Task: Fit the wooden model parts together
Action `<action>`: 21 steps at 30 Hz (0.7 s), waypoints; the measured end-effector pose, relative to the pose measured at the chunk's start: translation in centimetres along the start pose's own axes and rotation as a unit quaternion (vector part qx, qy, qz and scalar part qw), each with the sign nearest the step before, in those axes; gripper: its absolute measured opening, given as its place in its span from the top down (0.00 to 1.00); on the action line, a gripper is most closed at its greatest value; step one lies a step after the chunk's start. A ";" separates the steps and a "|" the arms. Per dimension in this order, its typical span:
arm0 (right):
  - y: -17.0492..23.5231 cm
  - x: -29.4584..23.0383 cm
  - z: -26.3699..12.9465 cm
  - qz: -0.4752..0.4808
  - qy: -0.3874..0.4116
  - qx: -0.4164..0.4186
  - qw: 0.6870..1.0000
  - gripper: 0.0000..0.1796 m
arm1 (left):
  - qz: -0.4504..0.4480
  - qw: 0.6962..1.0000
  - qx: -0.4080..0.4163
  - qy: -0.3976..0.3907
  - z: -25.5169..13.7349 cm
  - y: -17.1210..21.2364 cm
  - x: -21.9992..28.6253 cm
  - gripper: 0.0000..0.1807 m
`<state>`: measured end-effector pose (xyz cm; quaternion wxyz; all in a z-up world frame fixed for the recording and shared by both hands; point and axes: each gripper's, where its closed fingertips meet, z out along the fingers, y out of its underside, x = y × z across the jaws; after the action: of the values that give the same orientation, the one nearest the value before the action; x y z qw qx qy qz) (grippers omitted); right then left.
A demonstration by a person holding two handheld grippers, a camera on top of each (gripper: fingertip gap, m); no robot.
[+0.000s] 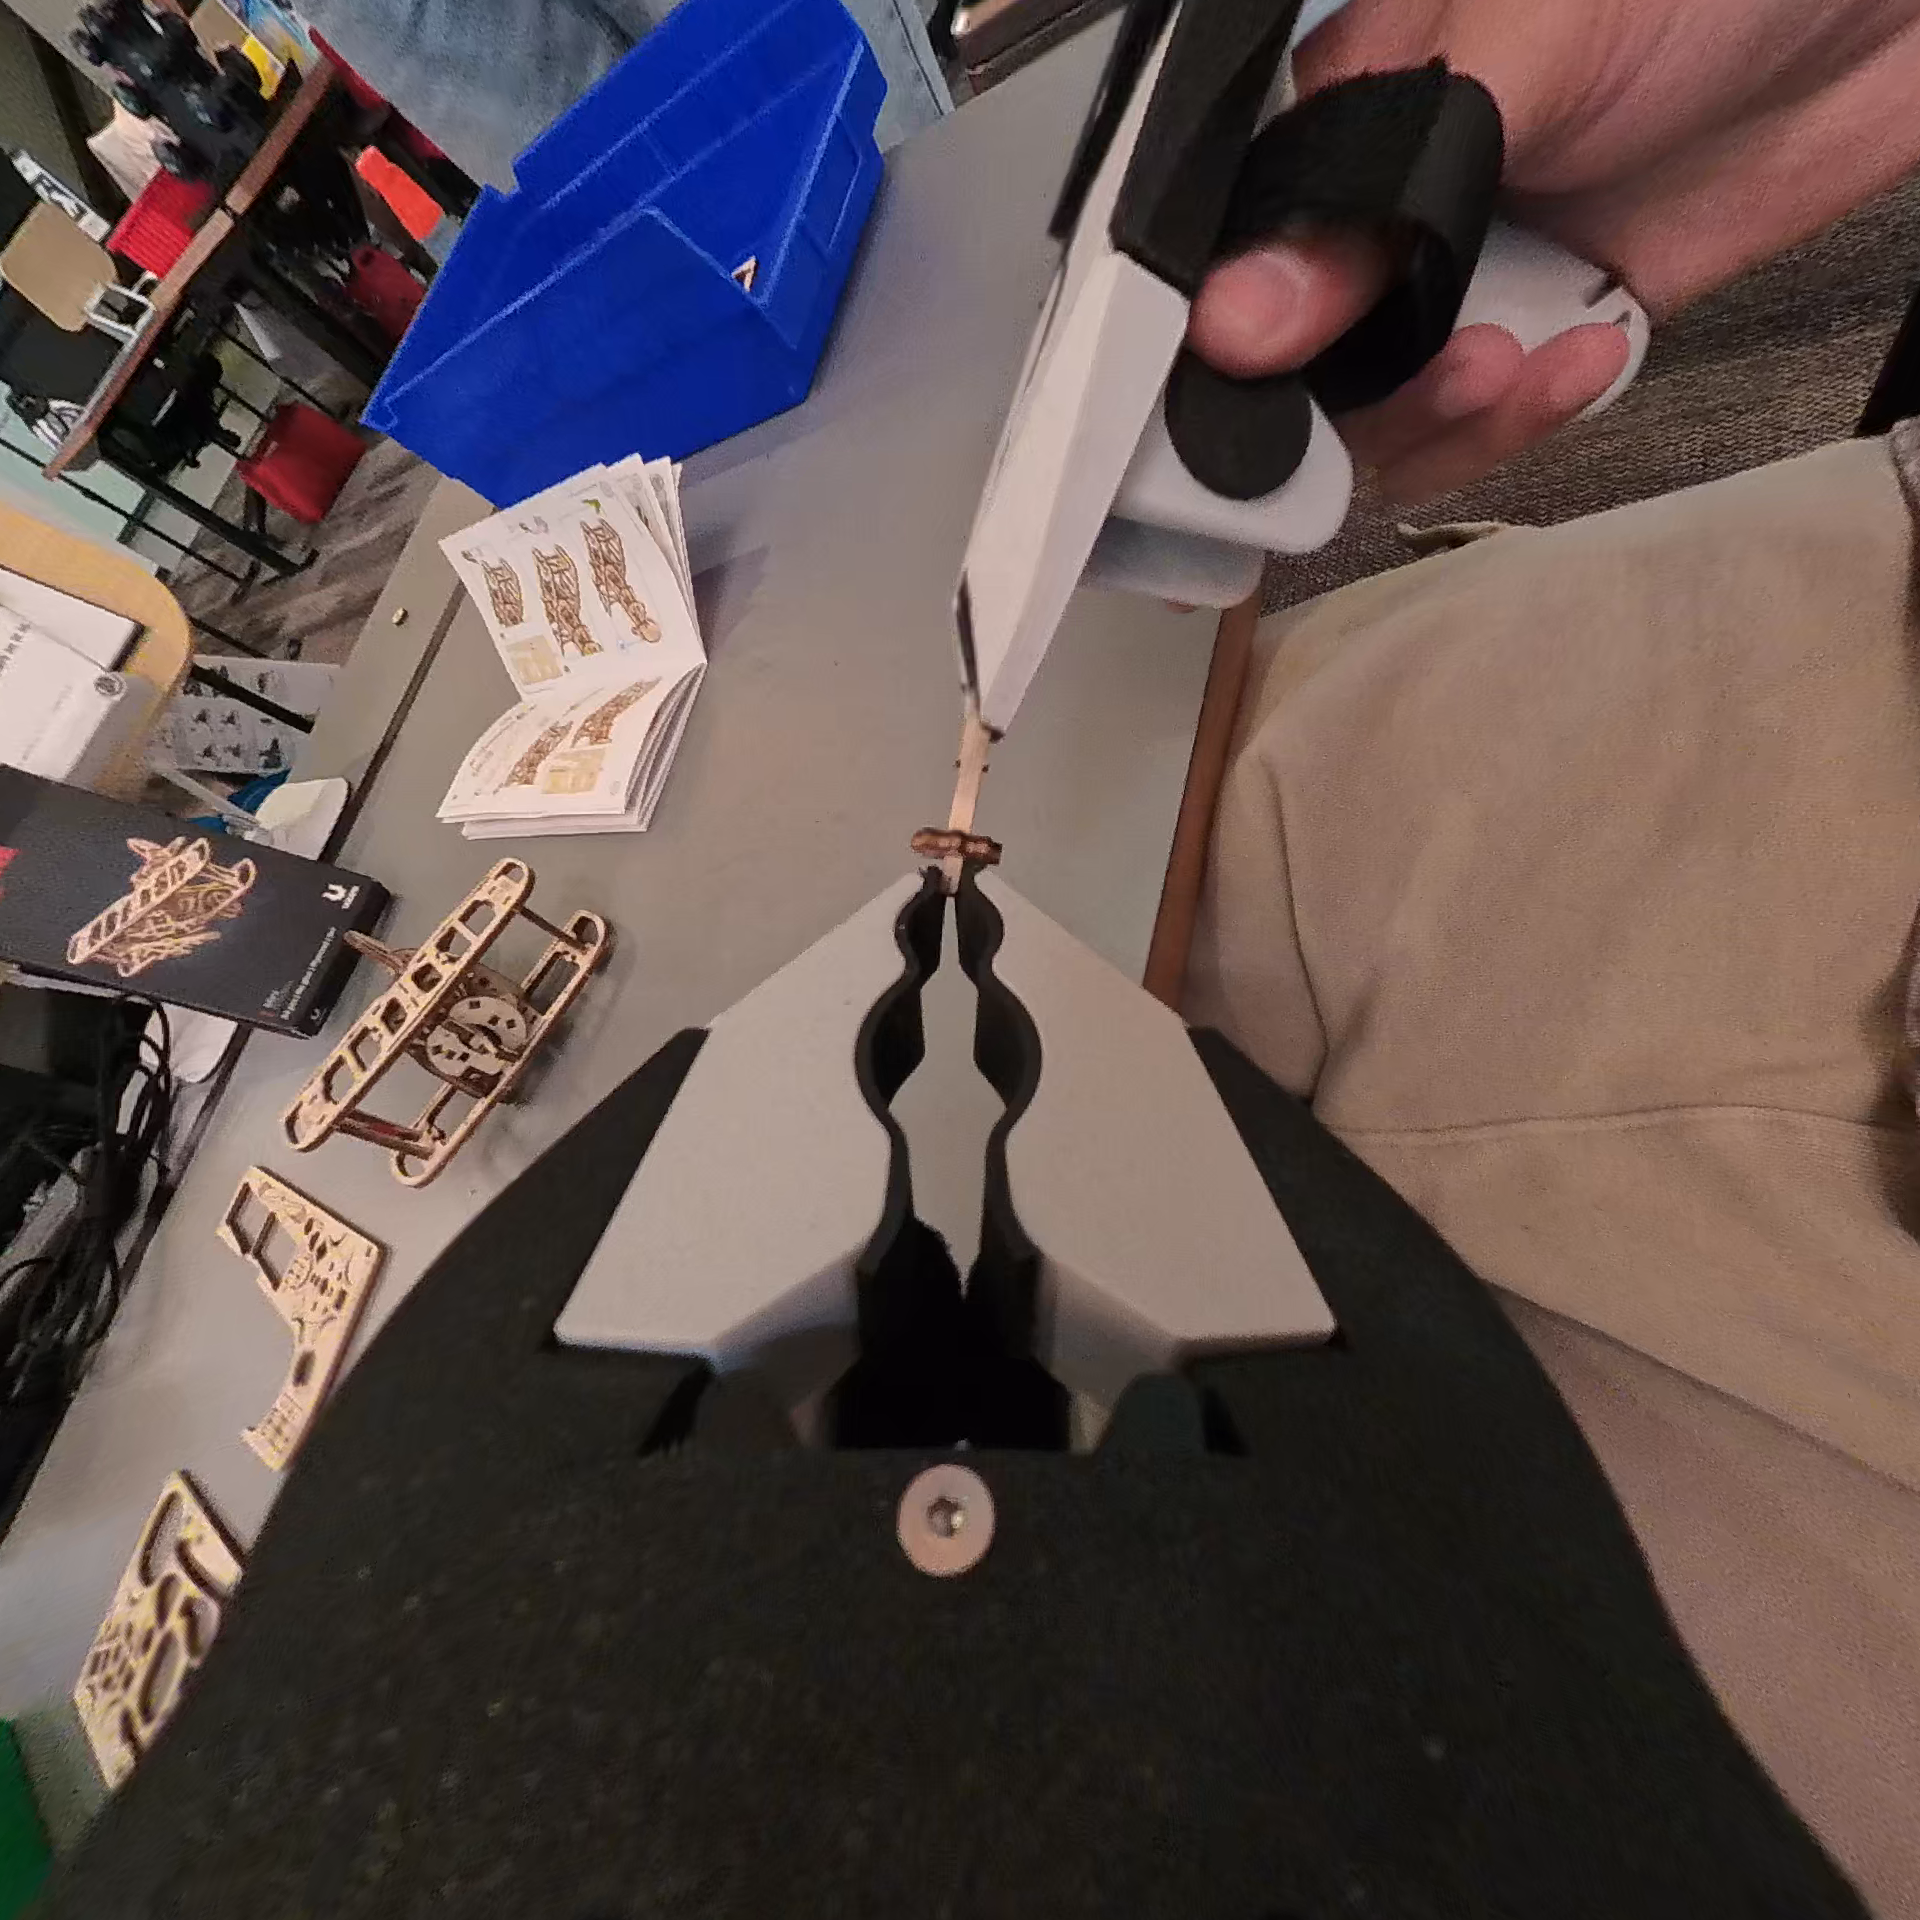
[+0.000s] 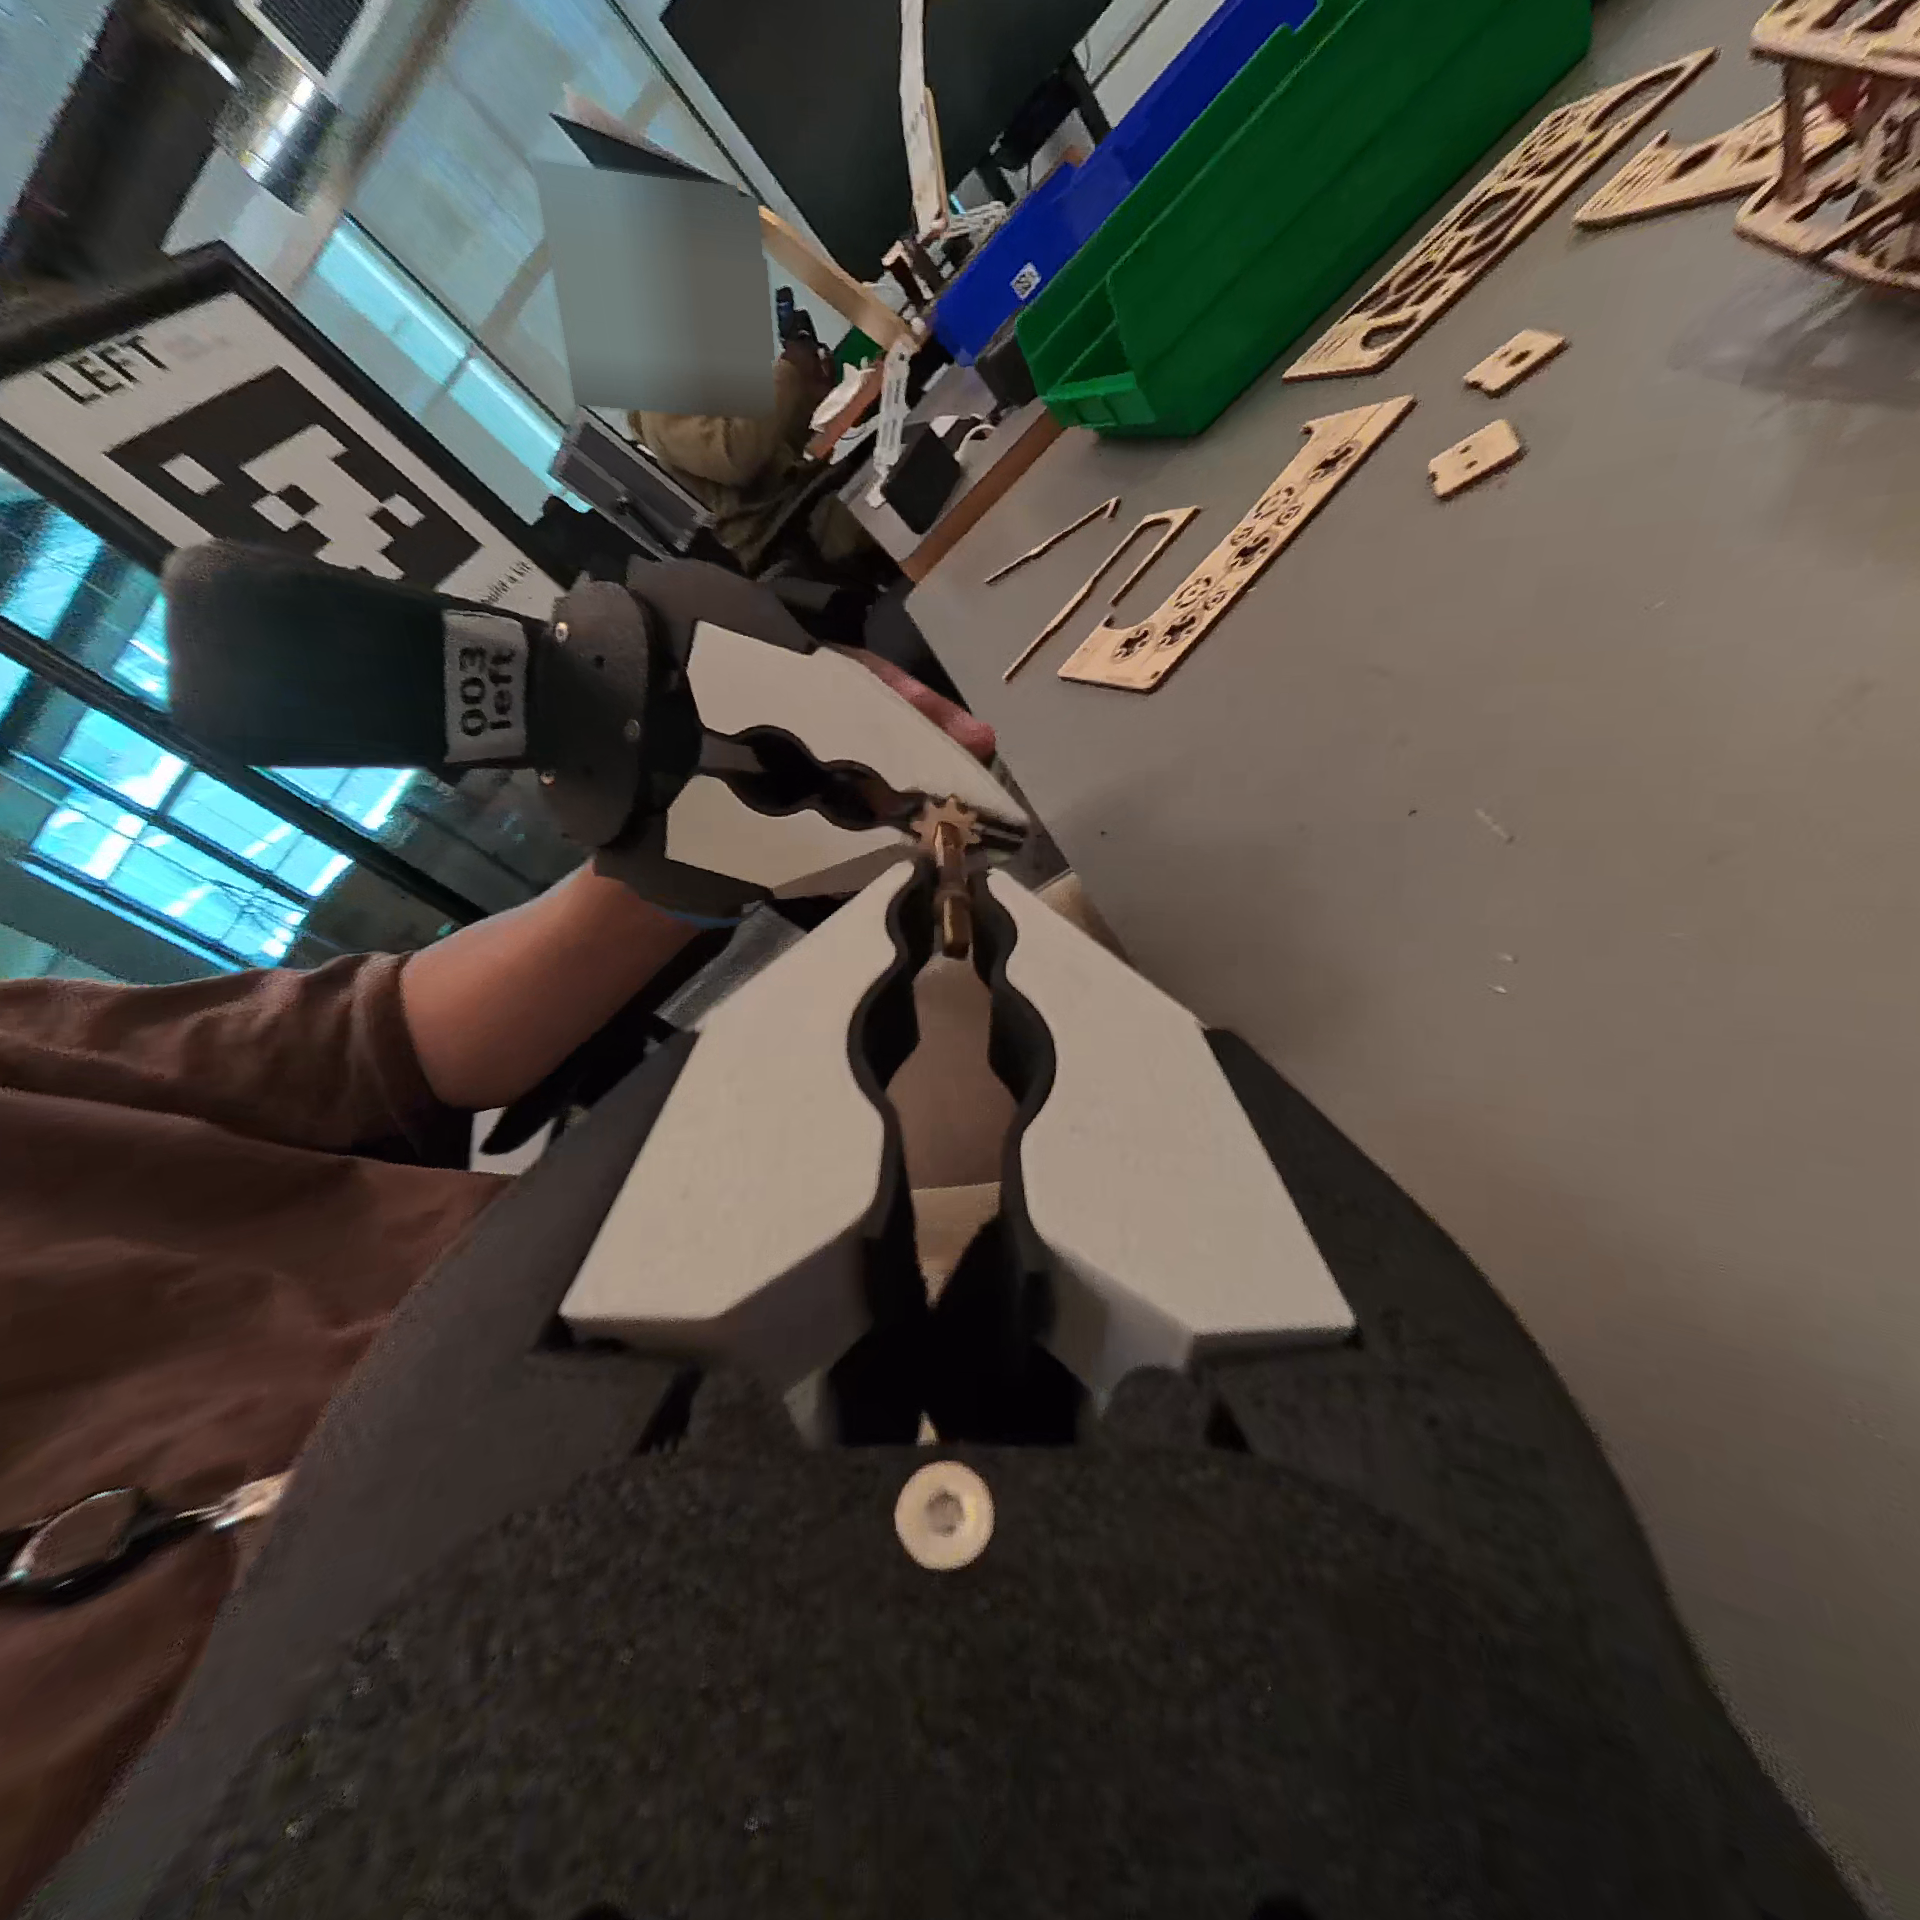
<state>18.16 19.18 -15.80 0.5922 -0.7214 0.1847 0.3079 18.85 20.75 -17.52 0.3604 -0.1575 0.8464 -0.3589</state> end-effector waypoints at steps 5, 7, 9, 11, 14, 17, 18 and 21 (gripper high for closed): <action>0.4 0.7 -0.1 0.013 0.006 -0.016 1.000 0.97 | 0.019 0.999 0.017 0.033 0.8 0.4 0.6 1.00; 0.7 2.4 -0.2 0.018 0.011 -0.024 0.999 0.97 | -0.009 0.997 0.022 0.067 2.1 1.2 1.2 1.00; 1.4 4.8 -0.2 0.015 0.030 -0.063 0.997 0.97 | -0.024 0.998 0.005 0.064 3.9 2.8 0.5 1.00; 1.5 6.6 -0.1 -0.028 0.047 -0.112 0.992 0.97 | -0.062 0.994 -0.007 0.085 5.2 3.9 0.4 1.00; 2.0 9.8 -0.1 -0.119 0.079 -0.195 0.970 0.91 | -0.023 0.995 -0.017 0.097 6.8 5.1 -0.2 1.00; 1.9 10.2 0.5 -0.183 0.076 -0.217 0.956 0.93 | -0.053 0.986 -0.029 0.153 7.7 6.0 0.1 1.00; 1.9 10.1 0.7 -0.205 0.074 -0.220 0.951 0.93 | -0.067 0.983 -0.027 0.170 7.6 5.8 0.3 1.00; 3.0 9.8 1.3 -0.271 0.075 -0.250 0.927 0.96 | -0.111 0.969 -0.013 0.218 7.1 5.2 0.6 1.00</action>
<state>23.30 20.68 -24.65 0.4374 -0.8898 -0.0567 0.1171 23.51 20.54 -25.05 0.1226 -0.1729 0.8863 -0.4118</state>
